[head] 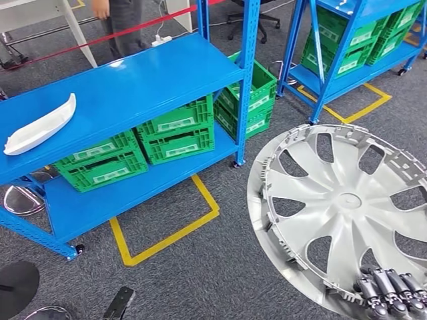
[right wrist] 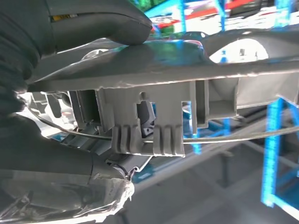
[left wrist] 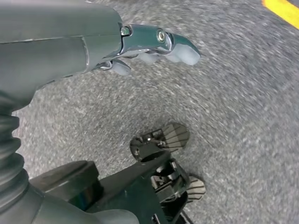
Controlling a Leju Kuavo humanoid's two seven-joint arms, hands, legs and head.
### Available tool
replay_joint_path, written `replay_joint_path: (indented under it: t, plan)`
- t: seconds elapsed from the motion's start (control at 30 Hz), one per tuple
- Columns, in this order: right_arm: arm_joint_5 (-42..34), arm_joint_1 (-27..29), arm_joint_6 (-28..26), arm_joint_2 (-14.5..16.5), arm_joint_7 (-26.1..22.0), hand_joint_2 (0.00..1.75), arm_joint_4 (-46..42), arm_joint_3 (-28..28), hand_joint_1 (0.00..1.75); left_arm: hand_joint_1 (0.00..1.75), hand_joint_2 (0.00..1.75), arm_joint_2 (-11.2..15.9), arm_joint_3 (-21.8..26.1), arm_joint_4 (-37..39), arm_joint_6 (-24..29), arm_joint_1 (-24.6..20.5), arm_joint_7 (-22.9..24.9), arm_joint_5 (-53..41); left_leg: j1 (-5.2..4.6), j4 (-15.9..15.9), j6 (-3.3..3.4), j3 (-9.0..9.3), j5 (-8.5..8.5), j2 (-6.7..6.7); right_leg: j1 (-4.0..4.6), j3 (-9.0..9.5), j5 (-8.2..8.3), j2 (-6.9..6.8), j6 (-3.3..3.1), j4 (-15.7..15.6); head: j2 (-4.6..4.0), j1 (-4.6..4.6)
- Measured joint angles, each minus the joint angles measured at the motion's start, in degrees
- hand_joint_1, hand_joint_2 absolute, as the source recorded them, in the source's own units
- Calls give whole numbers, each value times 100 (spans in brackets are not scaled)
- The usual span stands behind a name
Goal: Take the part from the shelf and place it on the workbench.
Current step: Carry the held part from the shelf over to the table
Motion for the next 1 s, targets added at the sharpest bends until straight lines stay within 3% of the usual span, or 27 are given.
replay_joint_path:
  t: [0.07,0.1,0.13,0.17,0.23,0.3,0.37,0.43,0.5,0.57,0.6,0.63,0.67,0.7,0.77,0.83,0.87,0.93,1.0]
  plan:
    - [0,5,0,19,0,175,-18,-13,175,0,175,-4,-24,0,0,6,0,0,16,695,-36,-314,-405,-238,-3,-43,37,120,-56,-2,0,-4]
    - [0,5,0,27,-1,175,-19,-17,175,0,175,-6,-30,0,0,14,0,0,18,1105,-36,-505,-582,-284,3,-67,51,189,-73,0,0,-4]
    - [0,8,0,34,-1,175,-19,-21,175,0,175,-8,-34,0,0,23,0,0,18,1397,-28,-644,-666,-304,10,-84,63,263,-81,1,0,-3]
    - [0,12,0,42,-1,175,-19,-25,175,0,175,-10,-36,0,0,28,0,0,17,1484,-12,-688,-630,-317,17,-94,73,341,-83,1,0,-3]
    - [0,27,0,55,-1,175,-19,-30,175,0,175,-14,-39,0,0,26,0,-1,16,979,45,-445,-257,-393,27,-96,91,504,-68,1,0,-3]
    - [0,38,0,61,-1,175,-26,-32,175,0,175,-10,-42,0,0,18,0,0,26,174,113,-64,85,-638,31,-111,109,646,-36,12,0,1]
    - [0,45,0,63,0,175,-43,-36,175,0,175,-10,-43,0,0,10,1,0,26,-181,127,89,151,-785,13,-165,141,766,23,20,0,3]
    - [-1,70,0,79,1,175,-67,-42,175,0,175,-24,-50,1,3,1,8,-22,25,-225,138,95,165,-686,-12,-228,177,877,100,4,0,0]
    - [-3,124,0,114,7,175,-101,-73,175,0,175,-51,-84,2,20,-16,42,-98,45,-269,188,101,201,-558,3,-343,70,697,161,154,0,22]
    - [-23,168,0,149,47,175,-133,-142,175,0,175,-105,-153,3,51,-25,109,-203,50,-286,221,101,212,-414,19,-641,-285,320,212,772,0,57]
    - [-50,185,0,166,71,175,-143,-185,175,0,175,-140,-191,4,69,-23,139,-246,46,-285,228,99,211,-332,15,-831,-476,203,237,1183,0,68]
    - [-88,207,0,180,85,175,-149,-236,175,0,175,-174,-224,4,85,-22,157,-269,42,-284,230,98,210,-247,9,-975,-594,150,258,1509,0,68]
    - [-133,236,0,193,74,175,-154,-286,175,0,175,-207,-253,4,99,-28,160,-281,41,-283,230,97,209,-167,4,-1026,-608,128,274,1651,0,68]
    - [-179,262,0,204,33,175,-155,-338,175,0,175,-240,-282,4,111,-43,160,-286,41,-282,225,100,206,-92,-1,-950,-512,107,284,1546,0,69]
    - [-287,284,0,253,-159,175,-154,-447,175,0,175,-300,-333,4,129,-87,149,-286,38,-276,196,120,189,44,-6,-486,-170,-62,296,753,0,70]
    - [-447,264,0,372,-508,175,-150,-583,175,0,175,-331,-366,4,168,-122,148,-284,8,-256,137,142,160,148,2,-92,33,-240,250,94,0,61]
    - [-555,252,0,460,-728,175,-148,-663,175,0,175,-337,-380,4,207,-131,166,-281,-6,-248,104,150,155,190,12,-34,48,-269,211,-6,0,58]
    - [-879,231,0,731,-1353,175,-146,-906,175,0,175,-340,-410,4,318,-133,210,-270,-8,-242,43,157,151,275,25,-70,67,-149,109,9,0,55]
    - [-1225,204,0,1062,-1991,175,-146,-1217,175,0,175,-339,-440,4,397,-126,232,-257,16,-106,-28,104,20,130,11,-104,96,-37,26,4,0,50]
